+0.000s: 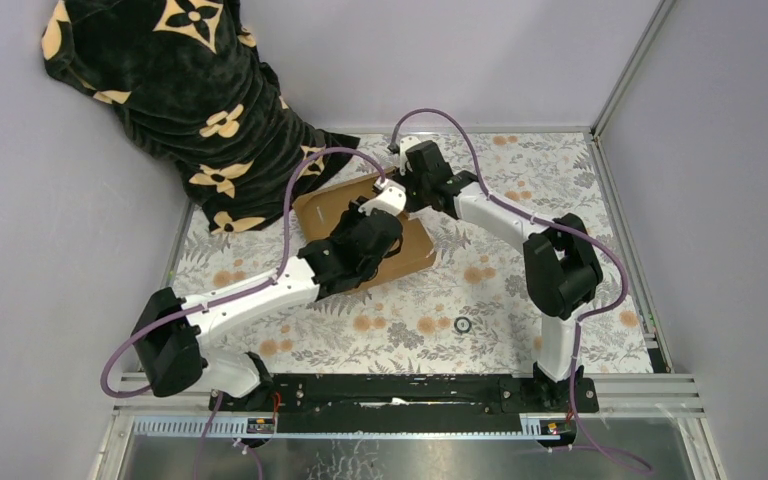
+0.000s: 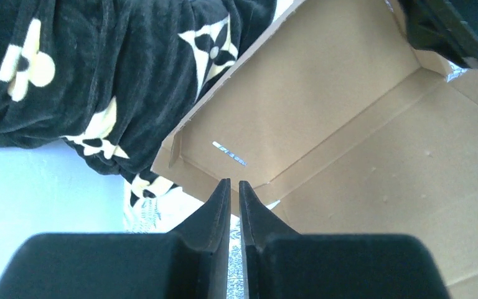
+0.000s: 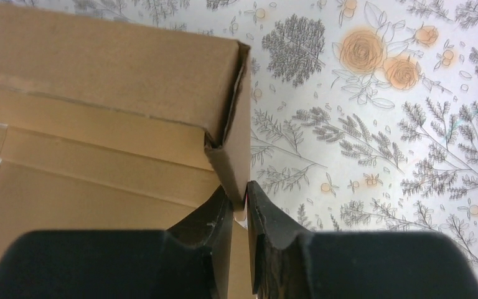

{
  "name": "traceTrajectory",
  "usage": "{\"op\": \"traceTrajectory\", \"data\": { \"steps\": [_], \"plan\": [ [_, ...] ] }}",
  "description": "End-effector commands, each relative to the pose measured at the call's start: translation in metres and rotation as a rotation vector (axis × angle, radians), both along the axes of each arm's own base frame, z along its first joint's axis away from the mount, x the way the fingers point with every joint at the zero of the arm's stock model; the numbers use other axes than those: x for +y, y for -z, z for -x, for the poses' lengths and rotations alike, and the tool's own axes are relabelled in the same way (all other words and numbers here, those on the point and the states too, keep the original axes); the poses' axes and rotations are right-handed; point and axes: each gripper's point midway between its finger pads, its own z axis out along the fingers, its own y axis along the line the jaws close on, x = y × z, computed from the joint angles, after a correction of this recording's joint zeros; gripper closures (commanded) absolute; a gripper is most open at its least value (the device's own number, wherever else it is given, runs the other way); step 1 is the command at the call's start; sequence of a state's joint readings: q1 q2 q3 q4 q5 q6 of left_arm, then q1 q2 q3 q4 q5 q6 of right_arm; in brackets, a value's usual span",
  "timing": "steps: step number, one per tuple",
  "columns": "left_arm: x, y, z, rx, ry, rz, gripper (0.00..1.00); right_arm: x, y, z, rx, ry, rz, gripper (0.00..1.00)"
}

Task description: Fold the paper box

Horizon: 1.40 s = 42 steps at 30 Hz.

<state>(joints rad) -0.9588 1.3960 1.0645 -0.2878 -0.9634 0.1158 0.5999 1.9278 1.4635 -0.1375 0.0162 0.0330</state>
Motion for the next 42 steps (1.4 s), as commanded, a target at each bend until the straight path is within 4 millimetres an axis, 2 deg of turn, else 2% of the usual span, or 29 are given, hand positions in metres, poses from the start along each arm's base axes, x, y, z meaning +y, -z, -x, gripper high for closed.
{"op": "traceTrajectory", "data": {
  "steps": [1,10,13,16,18,21,23,27,31,42],
  "plan": [
    [0.002,-0.011,-0.006,0.019,-0.033,0.125,0.85,-0.019,0.017,0.042,0.24,-0.067,0.11,0.8],
    [-0.005,-0.008,-0.014,0.066,-0.047,0.218,0.85,-0.033,0.029,0.115,0.484,-0.21,0.145,0.81],
    [-0.013,-0.008,-0.016,0.08,-0.035,0.265,0.85,-0.04,0.035,0.136,0.55,-0.236,0.205,0.8],
    [-0.02,0.002,-0.018,0.101,-0.029,0.279,0.85,-0.045,0.04,0.143,0.56,-0.244,0.273,0.78],
    [-0.022,0.01,-0.019,0.113,-0.032,0.277,0.86,-0.048,0.044,0.139,0.533,-0.228,0.318,0.76],
    [-0.028,0.022,-0.019,0.132,-0.027,0.289,0.86,-0.05,0.048,0.128,0.465,-0.201,0.361,0.67],
    [-0.029,0.029,-0.019,0.139,-0.024,0.301,0.86,-0.049,0.053,0.123,0.433,-0.197,0.374,0.67],
    [-0.03,0.041,-0.019,0.153,-0.023,0.306,0.86,-0.054,0.058,0.1,0.356,-0.124,0.429,0.62],
    [-0.027,0.049,-0.02,0.165,-0.023,0.314,0.86,-0.05,0.059,0.081,0.299,-0.077,0.438,0.62],
    [-0.025,0.068,-0.025,0.205,-0.028,0.322,0.86,-0.027,0.039,0.036,0.151,0.002,0.367,0.57]
  ]
}}
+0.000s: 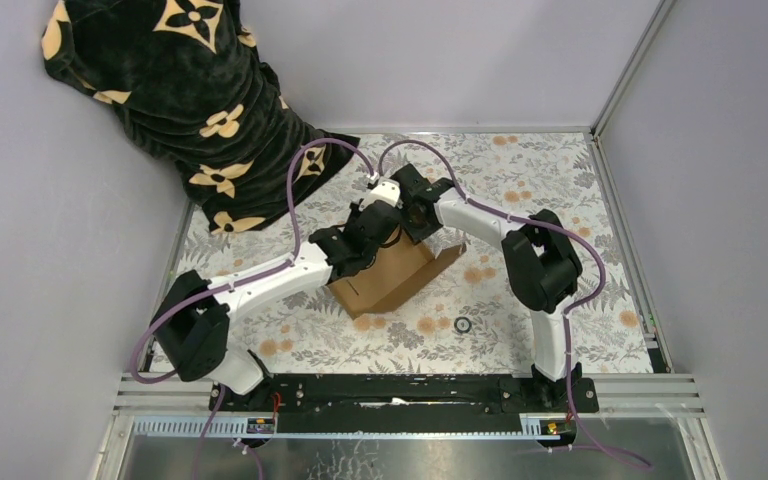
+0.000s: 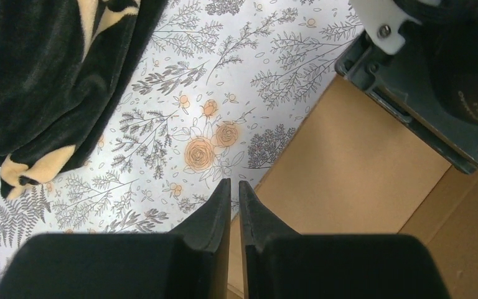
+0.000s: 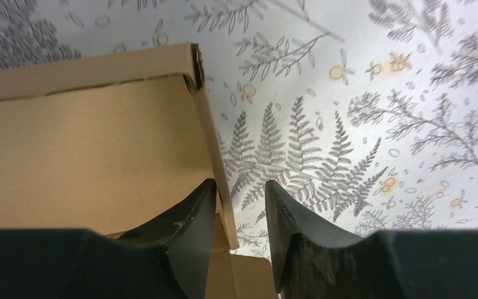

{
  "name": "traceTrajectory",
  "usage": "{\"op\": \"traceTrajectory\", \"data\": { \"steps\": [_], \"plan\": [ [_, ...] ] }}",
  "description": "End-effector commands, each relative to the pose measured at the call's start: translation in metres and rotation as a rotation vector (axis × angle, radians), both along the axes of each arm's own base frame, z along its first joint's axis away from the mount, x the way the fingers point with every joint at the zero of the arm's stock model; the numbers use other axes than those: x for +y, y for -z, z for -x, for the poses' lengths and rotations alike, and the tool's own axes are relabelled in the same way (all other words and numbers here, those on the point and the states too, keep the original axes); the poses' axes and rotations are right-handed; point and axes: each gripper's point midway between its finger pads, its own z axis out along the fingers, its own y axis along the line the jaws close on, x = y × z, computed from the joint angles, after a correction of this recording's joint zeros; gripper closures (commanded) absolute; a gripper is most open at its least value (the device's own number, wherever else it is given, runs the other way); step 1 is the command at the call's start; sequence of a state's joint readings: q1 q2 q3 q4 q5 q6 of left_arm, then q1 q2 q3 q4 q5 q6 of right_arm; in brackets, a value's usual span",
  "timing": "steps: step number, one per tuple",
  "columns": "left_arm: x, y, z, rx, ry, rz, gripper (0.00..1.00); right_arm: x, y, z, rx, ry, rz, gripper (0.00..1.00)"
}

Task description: Fold the paper box

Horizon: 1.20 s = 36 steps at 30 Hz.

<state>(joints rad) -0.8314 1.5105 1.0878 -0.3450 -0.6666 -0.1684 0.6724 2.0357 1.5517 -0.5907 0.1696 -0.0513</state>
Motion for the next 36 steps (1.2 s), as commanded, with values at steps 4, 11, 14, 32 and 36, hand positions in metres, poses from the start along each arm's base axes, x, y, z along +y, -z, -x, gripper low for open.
{"op": "traceTrajectory", "data": {
  "steps": [4,11,14,32,36],
  "plan": [
    [-0.005,0.003,-0.009,-0.015,-0.021,0.061,0.87,0.024,-0.031,-0.043,-0.162,0.027,-0.064,0.54],
    [0.0,0.007,-0.01,-0.004,-0.037,0.055,0.87,0.041,-0.07,-0.067,-0.245,0.03,-0.12,0.43],
    [0.003,0.006,-0.011,-0.003,-0.051,0.052,0.87,0.042,-0.1,-0.08,-0.307,0.058,-0.126,0.4],
    [0.051,0.008,-0.072,0.069,-0.205,0.099,0.87,-0.028,-0.199,0.031,-0.364,0.277,-0.41,0.23],
    [0.054,0.024,-0.083,0.109,-0.211,0.079,0.87,-0.036,-0.17,0.065,-0.254,0.297,-0.43,0.25]
  ]
}}
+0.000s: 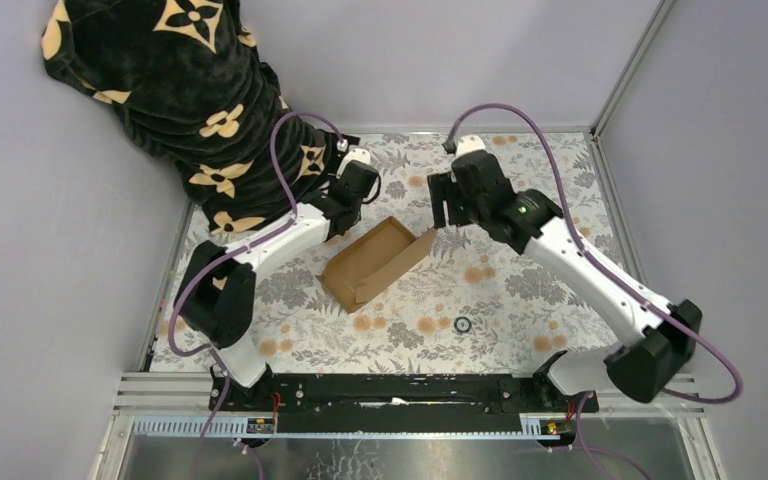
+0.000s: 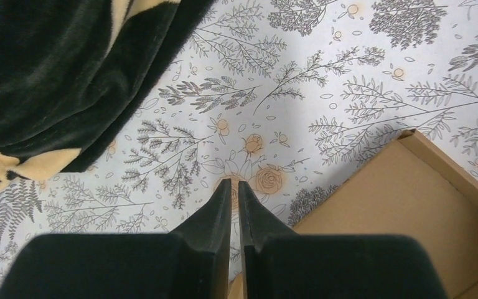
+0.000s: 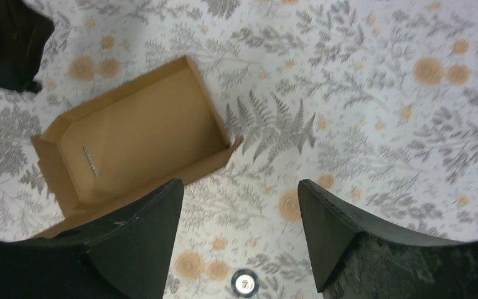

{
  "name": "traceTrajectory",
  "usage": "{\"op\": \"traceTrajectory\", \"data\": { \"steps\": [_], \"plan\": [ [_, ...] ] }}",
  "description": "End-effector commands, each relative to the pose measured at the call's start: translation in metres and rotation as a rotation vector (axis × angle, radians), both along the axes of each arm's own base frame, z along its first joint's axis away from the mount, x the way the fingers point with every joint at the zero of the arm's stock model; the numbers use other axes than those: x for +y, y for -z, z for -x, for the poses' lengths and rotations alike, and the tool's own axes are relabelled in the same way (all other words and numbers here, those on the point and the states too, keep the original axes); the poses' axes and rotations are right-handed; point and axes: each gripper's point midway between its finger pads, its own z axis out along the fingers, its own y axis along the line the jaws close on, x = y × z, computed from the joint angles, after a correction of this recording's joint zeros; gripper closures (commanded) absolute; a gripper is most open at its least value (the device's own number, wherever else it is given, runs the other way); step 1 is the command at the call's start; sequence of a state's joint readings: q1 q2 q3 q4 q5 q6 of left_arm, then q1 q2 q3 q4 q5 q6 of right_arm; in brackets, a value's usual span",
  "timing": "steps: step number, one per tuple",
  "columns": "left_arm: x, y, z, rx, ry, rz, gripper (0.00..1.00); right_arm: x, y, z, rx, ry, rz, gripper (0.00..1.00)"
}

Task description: Fold the paper box

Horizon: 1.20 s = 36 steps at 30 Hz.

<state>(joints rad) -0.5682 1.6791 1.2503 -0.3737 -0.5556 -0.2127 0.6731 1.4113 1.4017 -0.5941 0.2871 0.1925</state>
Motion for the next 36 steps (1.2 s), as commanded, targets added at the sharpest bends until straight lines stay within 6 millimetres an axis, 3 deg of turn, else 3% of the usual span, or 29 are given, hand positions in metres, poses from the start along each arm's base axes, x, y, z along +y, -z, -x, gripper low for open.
{"op": "traceTrajectory", "data": {
  "steps": [1,8,12,22,28,36],
  "plan": [
    [0.002,0.014,-0.012,0.046,-0.004,0.006,0.88,0.005,0.038,0.036,0.148,-0.001,-0.095,0.26],
    [0.017,0.05,-0.021,0.13,-0.044,0.006,0.89,0.006,0.119,0.068,0.266,0.061,-0.217,0.26],
    [0.021,0.069,-0.019,0.183,-0.055,0.001,0.9,0.021,0.145,0.069,0.299,0.073,-0.315,0.27],
    [0.027,0.111,0.009,0.285,-0.077,0.0,0.93,0.06,0.175,0.05,0.375,0.086,-0.428,0.27],
    [0.032,0.121,0.022,0.312,-0.086,0.002,0.93,0.068,0.175,0.031,0.347,0.103,-0.42,0.27],
    [0.025,0.131,0.05,0.352,-0.071,0.019,0.94,0.069,0.163,-0.012,0.289,0.117,-0.404,0.26]
  ]
}}
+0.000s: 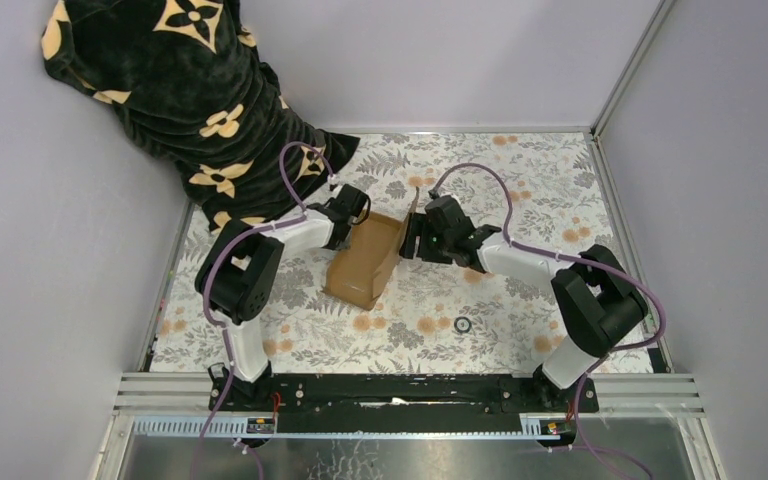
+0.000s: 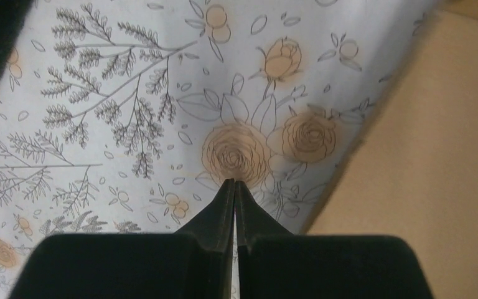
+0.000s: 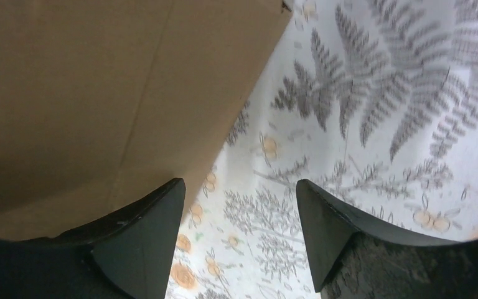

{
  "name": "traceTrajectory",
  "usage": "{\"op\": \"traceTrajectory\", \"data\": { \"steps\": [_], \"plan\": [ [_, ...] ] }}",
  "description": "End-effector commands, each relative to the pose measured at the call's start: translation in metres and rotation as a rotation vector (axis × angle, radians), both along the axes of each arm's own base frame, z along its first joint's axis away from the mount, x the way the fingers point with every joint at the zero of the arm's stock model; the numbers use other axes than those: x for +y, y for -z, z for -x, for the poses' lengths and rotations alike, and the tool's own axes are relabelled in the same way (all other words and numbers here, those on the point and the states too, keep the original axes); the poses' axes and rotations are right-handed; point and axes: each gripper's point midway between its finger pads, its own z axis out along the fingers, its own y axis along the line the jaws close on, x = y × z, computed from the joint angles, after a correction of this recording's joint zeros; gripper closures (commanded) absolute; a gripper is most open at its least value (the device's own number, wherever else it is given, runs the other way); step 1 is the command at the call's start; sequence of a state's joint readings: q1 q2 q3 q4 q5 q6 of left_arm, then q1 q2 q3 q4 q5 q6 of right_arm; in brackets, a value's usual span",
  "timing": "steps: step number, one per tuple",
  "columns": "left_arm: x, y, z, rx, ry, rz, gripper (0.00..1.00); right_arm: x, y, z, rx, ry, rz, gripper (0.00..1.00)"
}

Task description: Fold the paper box

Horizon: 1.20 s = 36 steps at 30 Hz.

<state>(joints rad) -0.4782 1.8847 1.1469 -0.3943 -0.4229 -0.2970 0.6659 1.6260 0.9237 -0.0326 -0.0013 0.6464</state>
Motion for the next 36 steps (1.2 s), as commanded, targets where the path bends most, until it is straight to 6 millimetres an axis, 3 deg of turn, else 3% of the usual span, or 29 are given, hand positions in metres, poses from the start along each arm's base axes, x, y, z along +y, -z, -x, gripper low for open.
{"op": "traceTrajectory", "data": {
  "steps": [1,8,11,15,18,22,25,27,28,30,36],
  "plan": [
    [-0.01,0.004,0.022,0.021,0.004,0.038,0.94,0.006,-0.022,-0.043,-0.087,0.02,-0.027,0.26],
    [-0.035,-0.001,0.057,0.026,0.046,0.099,0.94,0.016,-0.021,-0.087,-0.09,-0.037,-0.065,0.26],
    [-0.052,-0.005,0.074,0.019,0.073,0.129,0.94,0.022,-0.032,-0.112,-0.108,-0.074,-0.086,0.26],
    [-0.055,-0.018,0.091,-0.006,0.08,0.152,0.93,-0.004,-0.038,-0.138,-0.11,-0.06,-0.019,0.26],
    [-0.047,-0.044,0.091,-0.062,0.068,0.159,0.9,-0.036,-0.049,-0.145,-0.122,-0.024,0.018,0.24],
    [-0.045,-0.09,0.076,-0.155,0.061,0.168,0.77,-0.067,-0.054,-0.134,-0.128,0.013,0.066,0.24],
    [-0.037,-0.119,0.051,-0.224,0.046,0.168,0.53,-0.072,-0.057,-0.116,-0.12,0.003,0.066,0.23],
    [-0.031,-0.13,0.029,-0.243,0.04,0.228,0.43,-0.076,-0.06,-0.102,-0.116,0.002,0.061,0.23],
    [-0.03,-0.133,0.018,-0.252,0.041,0.263,0.34,-0.078,-0.061,-0.096,-0.116,0.002,0.056,0.23],
    [-0.034,-0.137,-0.001,-0.278,0.069,0.333,0.05,-0.081,-0.062,-0.081,-0.112,-0.003,0.043,0.21],
    [-0.046,-0.113,-0.035,-0.256,0.187,0.34,0.02,-0.089,-0.054,-0.043,-0.095,-0.019,0.02,0.2]
  ]
}}
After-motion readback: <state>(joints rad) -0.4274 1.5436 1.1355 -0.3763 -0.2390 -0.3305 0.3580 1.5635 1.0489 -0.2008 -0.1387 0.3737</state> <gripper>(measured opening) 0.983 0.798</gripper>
